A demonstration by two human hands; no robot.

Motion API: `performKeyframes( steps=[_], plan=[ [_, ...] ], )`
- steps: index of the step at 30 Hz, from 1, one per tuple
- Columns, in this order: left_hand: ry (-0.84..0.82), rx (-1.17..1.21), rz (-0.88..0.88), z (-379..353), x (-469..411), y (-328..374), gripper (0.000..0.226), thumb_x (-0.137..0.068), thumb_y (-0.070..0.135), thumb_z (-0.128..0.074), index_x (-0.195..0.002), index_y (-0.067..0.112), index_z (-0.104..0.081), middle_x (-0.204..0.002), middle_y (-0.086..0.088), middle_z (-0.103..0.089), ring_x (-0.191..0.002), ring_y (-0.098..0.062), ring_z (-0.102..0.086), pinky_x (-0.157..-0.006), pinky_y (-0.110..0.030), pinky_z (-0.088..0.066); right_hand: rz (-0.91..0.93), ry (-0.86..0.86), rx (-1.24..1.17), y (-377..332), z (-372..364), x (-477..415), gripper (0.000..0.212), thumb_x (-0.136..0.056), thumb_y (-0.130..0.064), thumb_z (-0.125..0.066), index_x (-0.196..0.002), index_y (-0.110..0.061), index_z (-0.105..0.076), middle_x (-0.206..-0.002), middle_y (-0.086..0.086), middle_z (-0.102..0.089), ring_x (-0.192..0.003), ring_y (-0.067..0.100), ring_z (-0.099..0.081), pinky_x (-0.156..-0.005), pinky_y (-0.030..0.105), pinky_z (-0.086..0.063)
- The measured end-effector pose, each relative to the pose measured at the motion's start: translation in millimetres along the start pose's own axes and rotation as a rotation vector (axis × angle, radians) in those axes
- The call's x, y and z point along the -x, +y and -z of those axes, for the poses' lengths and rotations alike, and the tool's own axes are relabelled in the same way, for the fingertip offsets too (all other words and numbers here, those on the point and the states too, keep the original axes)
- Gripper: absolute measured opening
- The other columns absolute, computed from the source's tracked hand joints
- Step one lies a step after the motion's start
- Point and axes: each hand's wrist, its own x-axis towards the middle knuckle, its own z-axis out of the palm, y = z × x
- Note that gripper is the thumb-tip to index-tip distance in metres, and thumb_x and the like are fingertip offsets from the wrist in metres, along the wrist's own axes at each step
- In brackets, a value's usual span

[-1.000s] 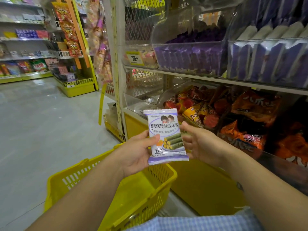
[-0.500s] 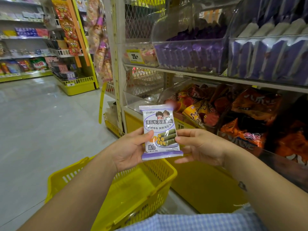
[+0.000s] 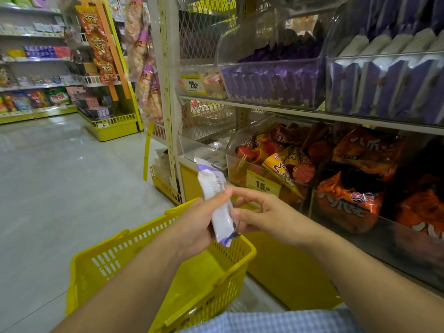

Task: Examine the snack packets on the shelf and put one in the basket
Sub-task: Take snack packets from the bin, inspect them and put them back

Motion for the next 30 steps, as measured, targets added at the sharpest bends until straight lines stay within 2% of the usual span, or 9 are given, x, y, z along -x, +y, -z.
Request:
performKeyframes(
  steps=[4,7,12,15,22,24,26,28,30],
  plan=[
    [-0.033,0.127,-0.068,8,1,4,0.053,-0.083,0.016,-0.06,-0.135,0.01,-0.048,-0.126,-0.022,-0.062,-0.114,-0.04,-0.061,-0.092,-0.059,-0.051,-0.046,0.134,0.111,0,8,-2,0.052,-0.092,-0.017,-0.06,-0.14,-0.029,-0.042,-0.127,-0.004,-0.053,-0.096,0.012,-0.065,-0.083,0.033,-0.056],
    [-0.073,0.186,-0.085,9,1,3,0.062,-0.079,0.016,-0.068,-0.137,0.01,-0.046,-0.129,-0.022,-0.061,-0.115,-0.038,-0.061,-0.082,-0.051,-0.056,-0.085,0.115,0.065,2,10,-3,0.04,-0.09,-0.021,-0.063,-0.129,-0.02,-0.055,-0.116,-0.001,-0.066,-0.085,0.0,-0.066,-0.066,0.015,-0.051],
    [-0.014,-0.048,-0.186,6,1,6,0.055,-0.083,0.025,-0.066,-0.134,0.009,-0.05,-0.127,-0.016,-0.064,-0.117,-0.033,-0.061,-0.094,-0.048,-0.053,-0.035,0.16,0.033,2,13,-2,0.03,-0.084,-0.015,-0.071,-0.112,-0.016,-0.061,-0.1,0.005,-0.066,-0.079,0.012,-0.065,-0.065,0.021,-0.053],
    [0.133,-0.229,-0.271,8,-1,6,0.054,-0.077,0.024,-0.065,-0.129,0.014,-0.054,-0.118,-0.002,-0.07,-0.108,-0.021,-0.067,-0.082,-0.037,-0.058,-0.008,0.199,0.068,3,15,-4,0.028,-0.079,-0.008,-0.075,-0.102,-0.015,-0.06,-0.105,0.008,-0.067,-0.085,0.017,-0.066,-0.072,0.028,-0.058],
    [0.129,-0.239,-0.335,14,-1,13,0.054,-0.071,0.019,-0.071,-0.123,0.022,-0.056,-0.113,0.003,-0.072,-0.106,-0.019,-0.068,-0.079,-0.038,-0.059,0.034,0.253,0.139,7,14,-7,0.03,-0.075,-0.005,-0.078,-0.094,-0.018,-0.059,-0.098,0.0,-0.067,-0.089,0.019,-0.066,-0.076,0.038,-0.058],
    [0.212,-0.239,-0.381,17,-1,19,0.066,-0.066,0.024,-0.076,-0.126,0.034,-0.05,-0.115,0.009,-0.07,-0.106,-0.014,-0.067,-0.082,-0.037,-0.056,0.072,0.319,0.237,7,14,-7,0.031,-0.075,-0.006,-0.077,-0.093,-0.022,-0.057,-0.096,-0.005,-0.064,-0.089,0.01,-0.062,-0.075,0.03,-0.053],
    [0.326,-0.427,-0.475,20,0,25,0.072,-0.067,0.028,-0.08,-0.124,0.051,-0.042,-0.129,0.01,-0.059,-0.117,-0.008,-0.059,-0.091,-0.034,-0.049,0.122,0.381,0.335,5,13,-6,0.033,-0.075,-0.007,-0.077,-0.091,-0.027,-0.056,-0.096,-0.007,-0.061,-0.085,-0.002,-0.056,-0.072,0.018,-0.046],
    [0.397,-0.724,-0.567,24,1,28,0.069,-0.076,0.028,-0.079,-0.12,0.062,-0.04,-0.14,0.012,-0.042,-0.129,-0.004,-0.042,-0.102,-0.031,-0.039,0.166,0.415,0.407,3,12,-5,0.035,-0.074,-0.006,-0.076,-0.094,-0.028,-0.059,-0.102,-0.003,-0.061,-0.092,0.0,-0.054,-0.078,0.017,-0.043],
    [0.332,-0.814,-0.611,26,0,28,0.057,-0.081,0.021,-0.076,-0.115,0.059,-0.05,-0.135,0.01,-0.047,-0.123,-0.002,-0.047,-0.098,-0.021,-0.041,0.206,0.429,0.46,1,9,-4,0.035,-0.073,-0.007,-0.077,-0.097,-0.029,-0.061,-0.103,-0.004,-0.062,-0.095,0.0,-0.054,-0.081,0.018,-0.042]
  ],
)
